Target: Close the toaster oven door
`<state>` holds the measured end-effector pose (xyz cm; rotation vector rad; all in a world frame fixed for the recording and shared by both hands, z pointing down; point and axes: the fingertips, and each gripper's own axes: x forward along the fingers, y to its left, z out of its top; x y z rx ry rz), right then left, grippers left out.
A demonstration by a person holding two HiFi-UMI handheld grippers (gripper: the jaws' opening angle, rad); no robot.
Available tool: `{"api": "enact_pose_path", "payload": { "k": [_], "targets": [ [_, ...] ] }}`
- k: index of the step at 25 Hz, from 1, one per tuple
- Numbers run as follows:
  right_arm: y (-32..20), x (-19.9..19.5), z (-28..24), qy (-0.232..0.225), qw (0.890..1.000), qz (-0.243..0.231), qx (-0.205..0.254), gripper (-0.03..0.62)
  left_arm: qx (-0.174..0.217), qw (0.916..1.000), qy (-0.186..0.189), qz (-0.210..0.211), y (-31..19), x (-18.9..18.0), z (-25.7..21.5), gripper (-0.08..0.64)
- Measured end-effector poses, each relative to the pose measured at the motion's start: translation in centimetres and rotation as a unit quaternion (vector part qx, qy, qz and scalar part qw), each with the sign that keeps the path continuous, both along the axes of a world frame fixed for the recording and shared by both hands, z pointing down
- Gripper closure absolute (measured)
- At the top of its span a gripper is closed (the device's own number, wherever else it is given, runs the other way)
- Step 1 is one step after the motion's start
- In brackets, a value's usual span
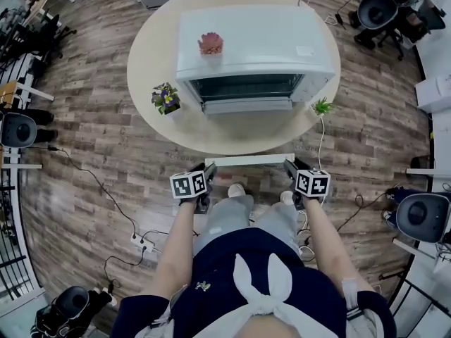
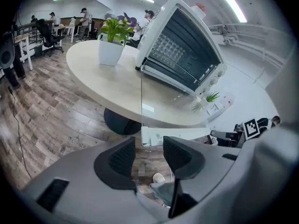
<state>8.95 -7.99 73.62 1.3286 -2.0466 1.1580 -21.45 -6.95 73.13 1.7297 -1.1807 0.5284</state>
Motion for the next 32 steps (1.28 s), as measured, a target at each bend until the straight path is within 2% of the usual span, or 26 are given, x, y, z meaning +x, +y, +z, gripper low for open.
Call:
{"api": "enact_pose_path", "payload": {
  "k": [7, 13, 21, 32],
  "targets": [
    [0.1, -0.1, -0.1, -0.004, 1.0, 0.002, -0.002, 0.434, 0.014, 0.999, 0.04, -0.013, -0.5, 0.2, -0.8, 0.373],
    [0.0, 0.1, 0.0, 0.002, 1.0, 0.006, -0.004, 0.437, 0.005, 0.9998, 0.019, -0.011, -0.4, 0.1, -0.3, 0.413],
    [0.1, 0.1, -0.6, 0.002, 1.0, 0.008, 0.003, 0.437, -0.002, 0.9997, 0.019, -0.014, -0.2, 0.2, -0.7, 0.419],
    [0.2, 0.0, -1.6, 0.005, 1.0, -0.002, 0.015, 0.436, 0.008, 0.9989, 0.032, -0.032, -0.1, 0.0, -1.7, 0.425]
  ]
}}
